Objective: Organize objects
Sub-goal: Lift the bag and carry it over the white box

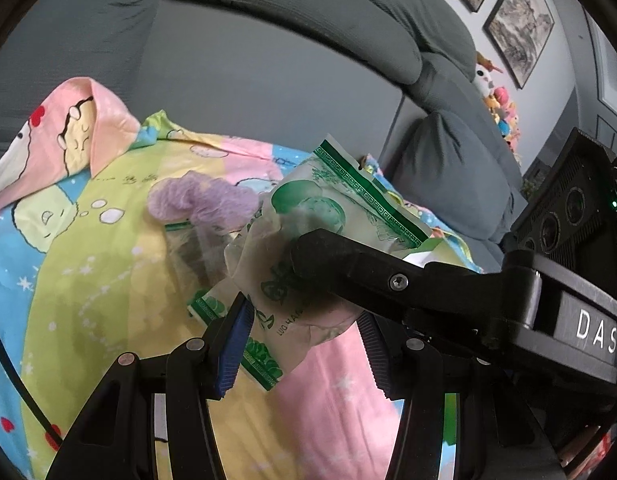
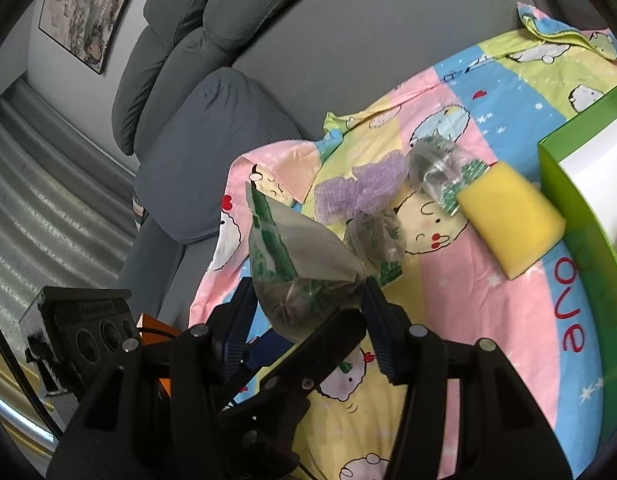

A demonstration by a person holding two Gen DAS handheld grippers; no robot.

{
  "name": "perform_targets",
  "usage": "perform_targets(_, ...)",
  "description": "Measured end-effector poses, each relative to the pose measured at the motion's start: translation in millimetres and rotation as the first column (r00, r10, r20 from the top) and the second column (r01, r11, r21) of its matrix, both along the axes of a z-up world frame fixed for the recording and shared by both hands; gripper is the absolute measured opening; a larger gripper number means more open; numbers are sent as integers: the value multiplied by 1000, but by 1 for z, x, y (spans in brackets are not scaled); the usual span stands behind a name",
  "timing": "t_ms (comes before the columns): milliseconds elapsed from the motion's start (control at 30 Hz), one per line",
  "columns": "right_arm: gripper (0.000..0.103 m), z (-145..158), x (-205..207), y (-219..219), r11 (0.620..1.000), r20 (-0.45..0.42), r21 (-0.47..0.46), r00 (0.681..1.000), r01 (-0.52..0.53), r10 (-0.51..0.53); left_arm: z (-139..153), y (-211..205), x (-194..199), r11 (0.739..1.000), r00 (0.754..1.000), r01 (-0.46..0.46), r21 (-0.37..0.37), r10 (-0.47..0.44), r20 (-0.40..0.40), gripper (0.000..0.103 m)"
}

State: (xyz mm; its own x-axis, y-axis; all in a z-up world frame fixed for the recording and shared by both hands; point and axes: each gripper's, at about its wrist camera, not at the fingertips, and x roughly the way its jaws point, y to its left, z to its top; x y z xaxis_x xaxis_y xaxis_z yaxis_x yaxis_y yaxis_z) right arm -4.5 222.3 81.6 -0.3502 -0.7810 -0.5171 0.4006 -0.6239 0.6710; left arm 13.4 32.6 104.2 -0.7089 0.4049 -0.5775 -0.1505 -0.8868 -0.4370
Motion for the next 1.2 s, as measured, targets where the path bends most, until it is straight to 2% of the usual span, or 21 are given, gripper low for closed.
perform_targets(567,53,24,15,38,998,-106,-9,993,57,-57,20,38,10,997,994,69,-26,-71,-82,54)
perform_targets(867,53,23,15,65,993,-103,-1,988,118,-118,20,62,6,993,990,115,-23,-117,-80,54)
perform_targets(1200,53,22,13,82,991,-91,-7,986,136,-137,23,83,7,991,988,130,-45,-133,-73,54)
